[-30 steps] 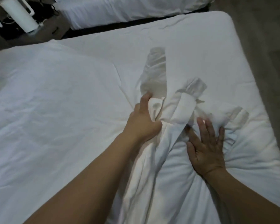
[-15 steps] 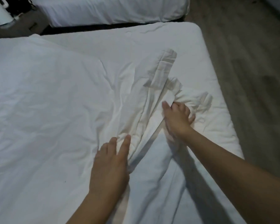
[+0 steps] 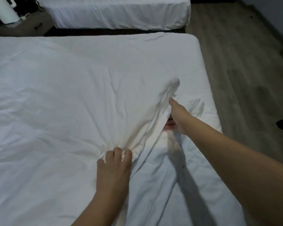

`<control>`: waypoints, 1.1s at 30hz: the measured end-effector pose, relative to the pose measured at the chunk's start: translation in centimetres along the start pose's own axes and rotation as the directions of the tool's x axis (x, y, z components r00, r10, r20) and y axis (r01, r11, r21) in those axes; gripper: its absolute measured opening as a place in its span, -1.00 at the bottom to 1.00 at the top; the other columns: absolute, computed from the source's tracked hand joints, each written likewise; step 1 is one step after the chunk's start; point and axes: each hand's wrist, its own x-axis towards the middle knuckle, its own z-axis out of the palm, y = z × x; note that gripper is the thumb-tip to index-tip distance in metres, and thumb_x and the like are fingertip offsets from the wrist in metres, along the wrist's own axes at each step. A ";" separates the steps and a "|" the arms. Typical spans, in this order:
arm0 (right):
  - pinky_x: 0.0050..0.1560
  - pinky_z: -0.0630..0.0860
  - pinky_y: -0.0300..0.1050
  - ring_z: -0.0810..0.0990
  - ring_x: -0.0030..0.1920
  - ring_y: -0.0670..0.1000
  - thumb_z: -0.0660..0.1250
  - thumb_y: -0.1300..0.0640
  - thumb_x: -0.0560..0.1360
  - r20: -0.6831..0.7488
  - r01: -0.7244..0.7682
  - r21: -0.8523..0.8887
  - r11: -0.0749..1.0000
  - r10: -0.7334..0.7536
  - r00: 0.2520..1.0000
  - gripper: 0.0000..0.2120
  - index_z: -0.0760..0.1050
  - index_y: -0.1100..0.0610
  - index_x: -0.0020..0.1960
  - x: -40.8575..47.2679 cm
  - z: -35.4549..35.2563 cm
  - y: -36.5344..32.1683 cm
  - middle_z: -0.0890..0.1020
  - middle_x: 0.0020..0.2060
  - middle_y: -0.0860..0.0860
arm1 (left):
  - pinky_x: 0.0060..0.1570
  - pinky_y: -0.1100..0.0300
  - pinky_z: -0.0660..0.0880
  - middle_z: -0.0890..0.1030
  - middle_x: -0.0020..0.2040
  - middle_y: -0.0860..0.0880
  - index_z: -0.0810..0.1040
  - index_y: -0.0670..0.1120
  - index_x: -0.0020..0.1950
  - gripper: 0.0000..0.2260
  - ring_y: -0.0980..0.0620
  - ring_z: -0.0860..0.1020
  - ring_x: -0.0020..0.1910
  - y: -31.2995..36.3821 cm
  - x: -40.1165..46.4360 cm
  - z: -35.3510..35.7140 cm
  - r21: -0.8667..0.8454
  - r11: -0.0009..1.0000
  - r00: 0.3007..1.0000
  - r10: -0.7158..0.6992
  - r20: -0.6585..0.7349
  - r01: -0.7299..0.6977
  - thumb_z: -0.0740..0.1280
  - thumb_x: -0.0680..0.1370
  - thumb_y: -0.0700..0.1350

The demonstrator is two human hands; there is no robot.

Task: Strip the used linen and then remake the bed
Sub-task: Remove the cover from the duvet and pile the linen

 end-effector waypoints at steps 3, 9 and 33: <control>-0.06 0.56 -0.03 0.65 0.00 0.11 0.24 -0.44 0.41 0.085 0.005 0.085 0.996 -0.012 0.996 -0.36 0.49 0.06 0.20 0.1 2.1 0.6 0.66 0.06 0.05 | -0.43 0.10 0.24 0.44 -0.20 -0.16 0.49 -0.13 -0.07 -0.65 -0.17 0.42 -0.34 -0.5 -0.4 -1.4 -0.075 0.993 0.979 -0.100 -0.178 0.088 0.46 0.21 -0.33; -0.22 0.57 -0.15 0.64 -0.06 0.03 0.45 -0.18 0.42 0.071 0.102 0.020 0.995 -0.103 0.992 -0.46 0.44 0.14 0.22 -0.4 6.1 3.5 0.64 0.01 -0.02 | -0.08 -0.03 0.30 0.49 0.12 -0.18 0.51 -0.12 -0.01 -0.76 -0.18 0.40 -0.01 -2.4 -5.2 -0.7 0.126 0.940 0.883 0.342 -0.320 -0.318 0.21 0.36 -0.20; -0.47 0.47 -0.10 0.43 -0.38 0.08 0.15 0.33 0.59 -0.153 -0.189 -0.124 0.974 0.170 0.973 -0.91 0.42 0.27 0.03 -4.1 -6.1 3.2 0.42 -0.34 0.12 | -0.03 0.05 0.41 0.58 0.09 -0.27 0.59 -0.22 0.05 -0.65 -0.26 0.55 0.07 8.1 -2.5 -3.7 -0.247 0.942 0.805 0.323 0.497 -0.226 0.16 0.59 0.02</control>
